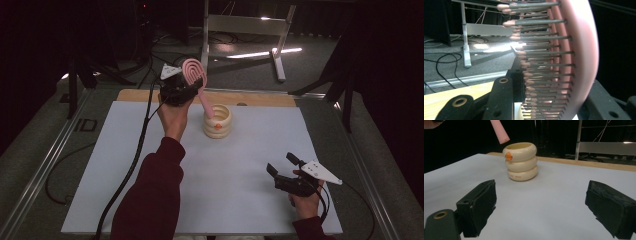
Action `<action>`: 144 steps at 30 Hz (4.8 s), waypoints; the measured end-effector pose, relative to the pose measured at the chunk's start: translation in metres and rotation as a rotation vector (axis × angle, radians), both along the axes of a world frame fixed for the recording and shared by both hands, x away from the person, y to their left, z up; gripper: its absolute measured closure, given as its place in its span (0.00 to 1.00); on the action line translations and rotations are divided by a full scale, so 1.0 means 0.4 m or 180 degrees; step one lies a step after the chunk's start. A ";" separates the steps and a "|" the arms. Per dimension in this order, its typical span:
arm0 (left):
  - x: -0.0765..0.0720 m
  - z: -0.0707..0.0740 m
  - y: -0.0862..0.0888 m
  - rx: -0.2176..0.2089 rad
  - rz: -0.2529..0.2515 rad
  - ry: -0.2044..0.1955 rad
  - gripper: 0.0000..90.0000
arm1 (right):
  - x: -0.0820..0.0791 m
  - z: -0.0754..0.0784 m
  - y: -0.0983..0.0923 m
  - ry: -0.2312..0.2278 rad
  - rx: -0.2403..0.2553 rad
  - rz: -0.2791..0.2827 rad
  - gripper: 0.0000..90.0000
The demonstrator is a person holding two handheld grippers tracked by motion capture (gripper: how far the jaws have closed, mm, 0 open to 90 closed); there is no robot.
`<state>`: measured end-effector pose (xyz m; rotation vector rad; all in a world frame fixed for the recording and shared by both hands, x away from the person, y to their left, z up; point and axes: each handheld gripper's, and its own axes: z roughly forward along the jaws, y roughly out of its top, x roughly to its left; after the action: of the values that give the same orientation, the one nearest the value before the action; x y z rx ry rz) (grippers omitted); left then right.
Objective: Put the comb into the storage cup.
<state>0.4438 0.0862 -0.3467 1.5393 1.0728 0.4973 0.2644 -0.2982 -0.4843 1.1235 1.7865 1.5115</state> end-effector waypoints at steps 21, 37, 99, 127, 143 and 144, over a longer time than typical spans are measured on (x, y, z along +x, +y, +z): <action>0.012 -0.001 -0.029 0.0043 0.0002 -0.0039 0.71 | 0.001 -0.001 -0.001 0.0004 0.0017 0.0009 0.11; 0.020 -0.025 -0.052 0.0060 -0.0014 -0.0046 0.71 | 0.002 -0.002 0.000 0.0002 0.0024 0.0016 0.11; 0.040 -0.074 -0.078 0.0161 -0.0041 0.0072 0.71 | 0.001 -0.005 0.009 0.0011 0.0032 0.0052 0.11; 0.047 -0.100 -0.088 0.0195 -0.0016 0.0157 0.71 | -0.001 -0.004 0.010 0.0012 0.0054 0.0070 0.11; 0.051 -0.113 -0.092 0.0203 -0.0019 0.0196 0.71 | 0.001 -0.007 0.012 0.0014 0.0047 0.0071 0.11; 0.051 -0.114 -0.093 0.0202 -0.0017 0.0202 0.71 | 0.001 -0.007 0.012 0.0014 0.0048 0.0071 0.11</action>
<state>0.4641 0.0490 -0.3923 1.6224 1.1104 0.4855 0.2648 -0.2935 -0.4870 1.1185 1.7990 1.5390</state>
